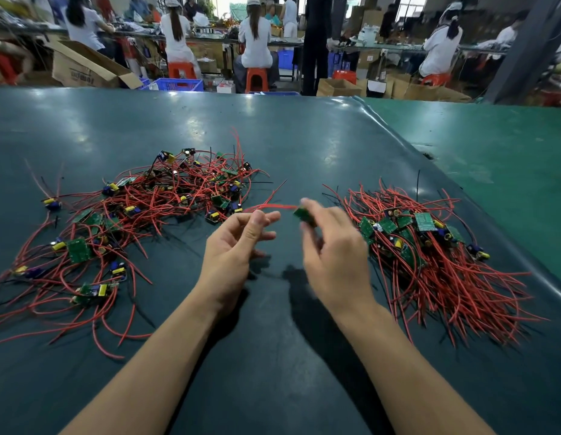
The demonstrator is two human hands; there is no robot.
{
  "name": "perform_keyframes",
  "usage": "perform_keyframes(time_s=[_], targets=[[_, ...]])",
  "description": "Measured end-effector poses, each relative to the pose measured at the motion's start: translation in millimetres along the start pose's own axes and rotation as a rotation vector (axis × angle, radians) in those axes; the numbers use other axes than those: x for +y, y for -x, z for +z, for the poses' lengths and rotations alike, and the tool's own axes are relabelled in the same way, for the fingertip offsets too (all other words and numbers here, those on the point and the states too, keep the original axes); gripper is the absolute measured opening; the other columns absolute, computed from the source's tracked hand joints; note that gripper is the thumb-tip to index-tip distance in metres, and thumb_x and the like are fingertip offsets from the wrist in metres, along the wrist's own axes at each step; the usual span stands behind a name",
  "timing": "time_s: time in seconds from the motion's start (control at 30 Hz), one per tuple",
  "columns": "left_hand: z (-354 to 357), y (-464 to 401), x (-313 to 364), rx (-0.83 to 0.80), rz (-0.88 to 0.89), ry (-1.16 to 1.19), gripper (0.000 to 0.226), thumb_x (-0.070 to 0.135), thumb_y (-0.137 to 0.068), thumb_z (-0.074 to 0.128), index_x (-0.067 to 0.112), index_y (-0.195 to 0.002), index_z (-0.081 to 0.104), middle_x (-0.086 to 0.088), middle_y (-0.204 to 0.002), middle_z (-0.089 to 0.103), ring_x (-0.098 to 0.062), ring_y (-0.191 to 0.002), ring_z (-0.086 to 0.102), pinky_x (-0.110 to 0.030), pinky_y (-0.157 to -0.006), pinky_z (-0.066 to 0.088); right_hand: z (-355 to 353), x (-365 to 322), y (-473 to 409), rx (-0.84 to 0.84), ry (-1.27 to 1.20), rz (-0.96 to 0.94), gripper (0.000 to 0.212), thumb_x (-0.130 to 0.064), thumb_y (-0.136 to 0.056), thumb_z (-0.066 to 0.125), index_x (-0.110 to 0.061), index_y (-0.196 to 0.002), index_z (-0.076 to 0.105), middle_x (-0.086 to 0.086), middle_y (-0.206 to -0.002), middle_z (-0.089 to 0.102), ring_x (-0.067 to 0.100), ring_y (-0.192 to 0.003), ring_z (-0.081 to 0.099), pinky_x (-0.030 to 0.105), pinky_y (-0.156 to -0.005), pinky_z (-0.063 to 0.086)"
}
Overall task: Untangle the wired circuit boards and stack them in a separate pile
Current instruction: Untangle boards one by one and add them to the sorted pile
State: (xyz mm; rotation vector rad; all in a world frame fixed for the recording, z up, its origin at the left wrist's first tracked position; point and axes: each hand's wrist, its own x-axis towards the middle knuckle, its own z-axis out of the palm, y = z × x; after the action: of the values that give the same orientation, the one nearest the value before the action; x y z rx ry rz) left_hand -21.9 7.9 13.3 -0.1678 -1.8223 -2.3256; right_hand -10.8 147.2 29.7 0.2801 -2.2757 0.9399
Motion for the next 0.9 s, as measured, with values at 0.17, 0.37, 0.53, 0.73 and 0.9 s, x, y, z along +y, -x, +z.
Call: perform_keyframes(time_s=[0.17, 0.37, 0.53, 0.73, 0.9], targets=[[-1.3, -0.7, 0.5, 0.067, -0.066, -0.02, 0.029, 0.05, -0.084, 0.057, 0.022, -0.082, 0.063, -0.005, -0.091, 0.076, -0.011, -0.068, 0.062, -0.023, -0.061, 0.043, -34.7, 21.7, -21.6, 0.268, 0.426, 0.193, 0.04, -0.012, -0.091, 0.063, -0.011, -0.131, 0.06, 0.015, -0.112, 0.062, 0.038, -0.103, 0.057, 0.045, -0.078, 0.048], [-9.6, -2.6, -4.9, 0.169, 0.132, -0.436, 0.017, 0.026, -0.096, 0.061, 0.016, -0.083, 0.066, 0.002, -0.079, 0.072, -0.007, -0.069, 0.056, -0.022, -0.062, 0.046, -18.9, 16.1, -14.1, 0.025, 0.605, 0.204, 0.048, -0.009, -0.087, 0.062, -0.01, -0.134, 0.055, 0.015, -0.141, 0.045, 0.036, -0.137, 0.033, 0.046, -0.108, 0.034], [-37.8, -10.6, -3.8, 0.349, 0.328, -1.237, 0.013, 0.024, -0.09, 0.065, 0.015, -0.099, 0.068, -0.006, -0.106, 0.065, -0.03, -0.108, 0.049, -0.041, -0.093, 0.036, 4.0, 14.9, -9.3, -0.136, 0.529, 0.091, 0.033, -0.005, -0.09, 0.056, -0.009, -0.121, 0.063, 0.013, -0.141, 0.046, 0.033, -0.141, 0.029, 0.039, -0.108, 0.032], [-59.2, -24.6, 5.7, 0.611, 0.334, -1.291, 0.03, 0.02, -0.086, 0.062, 0.009, -0.114, 0.058, -0.016, -0.12, 0.054, -0.036, -0.116, 0.044, -0.041, -0.1, 0.031, 11.2, 15.8, -4.5, -0.12, 0.381, -0.008, 0.017, 0.0, -0.081, 0.066, -0.001, -0.097, 0.072, 0.017, -0.118, 0.061, 0.039, -0.125, 0.049, 0.047, -0.097, 0.045], [-64.4, -32.4, -7.0, 0.285, 0.067, -1.453, 0.047, 0.031, -0.096, 0.049, 0.027, -0.142, 0.045, -0.002, -0.147, 0.045, -0.028, -0.133, 0.033, -0.047, -0.103, 0.031, 16.6, 15.2, -2.1, -0.129, 0.32, -0.072, 0.008, -0.003, -0.083, 0.067, -0.001, -0.088, 0.073, 0.017, -0.111, 0.064, 0.039, -0.119, 0.053, 0.047, -0.092, 0.048]])
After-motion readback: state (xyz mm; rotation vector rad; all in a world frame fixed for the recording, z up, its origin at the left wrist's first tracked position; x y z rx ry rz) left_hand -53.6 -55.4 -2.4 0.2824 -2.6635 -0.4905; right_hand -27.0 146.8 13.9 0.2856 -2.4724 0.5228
